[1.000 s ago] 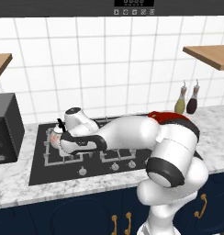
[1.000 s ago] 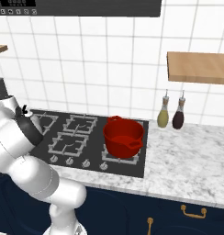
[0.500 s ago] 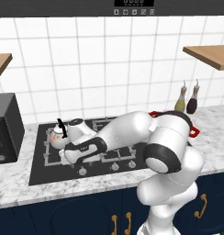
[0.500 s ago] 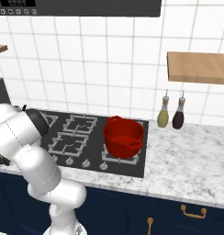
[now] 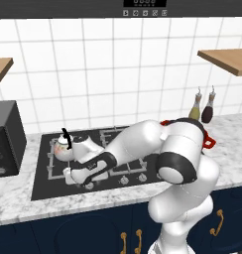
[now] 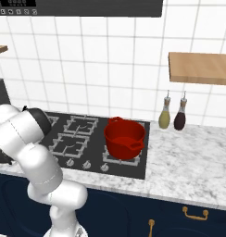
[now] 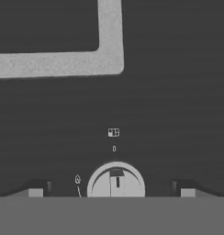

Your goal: Pick the kettle from the counter and place it on a stove burner. Then turn the burner on.

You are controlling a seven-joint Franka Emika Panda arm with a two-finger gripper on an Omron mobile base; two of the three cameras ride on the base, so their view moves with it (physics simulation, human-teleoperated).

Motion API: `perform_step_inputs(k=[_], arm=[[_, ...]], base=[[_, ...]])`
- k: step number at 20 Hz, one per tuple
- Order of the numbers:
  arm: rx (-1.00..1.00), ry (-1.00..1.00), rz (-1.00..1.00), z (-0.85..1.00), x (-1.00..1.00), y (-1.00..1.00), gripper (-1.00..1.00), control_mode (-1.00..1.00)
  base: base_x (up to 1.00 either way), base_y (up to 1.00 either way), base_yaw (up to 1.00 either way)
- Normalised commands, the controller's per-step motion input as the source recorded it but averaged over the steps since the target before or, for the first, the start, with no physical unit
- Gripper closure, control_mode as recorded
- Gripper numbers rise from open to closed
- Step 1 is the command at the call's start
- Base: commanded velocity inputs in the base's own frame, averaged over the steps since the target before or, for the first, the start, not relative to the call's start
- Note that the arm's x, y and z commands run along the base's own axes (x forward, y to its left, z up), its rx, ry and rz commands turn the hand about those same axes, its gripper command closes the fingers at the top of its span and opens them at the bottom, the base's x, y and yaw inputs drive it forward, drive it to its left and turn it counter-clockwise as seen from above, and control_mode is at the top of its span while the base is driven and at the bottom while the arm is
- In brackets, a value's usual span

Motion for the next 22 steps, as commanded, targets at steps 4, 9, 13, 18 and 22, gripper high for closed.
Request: perform_step_inputs(k=[4, 9, 13, 18, 22], arm=[[0.00, -0.03, 0.00, -0.07, 0.00, 0.00, -1.00, -1.00], [0.00, -0.02, 0.00, -0.02, 0.00, -0.10, -1.00, -1.00], [0.00, 0.00, 0.00, -0.03, 0.00, -0.03, -1.00, -1.00], [0.00, 0.00, 0.00, 0.00, 0.00, 0.00, 1.00, -1.00], [0.00, 0.00, 0.00, 0.00, -0.02, 0.00, 1.00, -1.00]], base=[[0.00, 0.00, 0.00], [0.00, 0.00, 0.00], [0.00, 0.00, 0.00], [0.00, 0.00, 0.00], [0.00, 0.00, 0.00]])
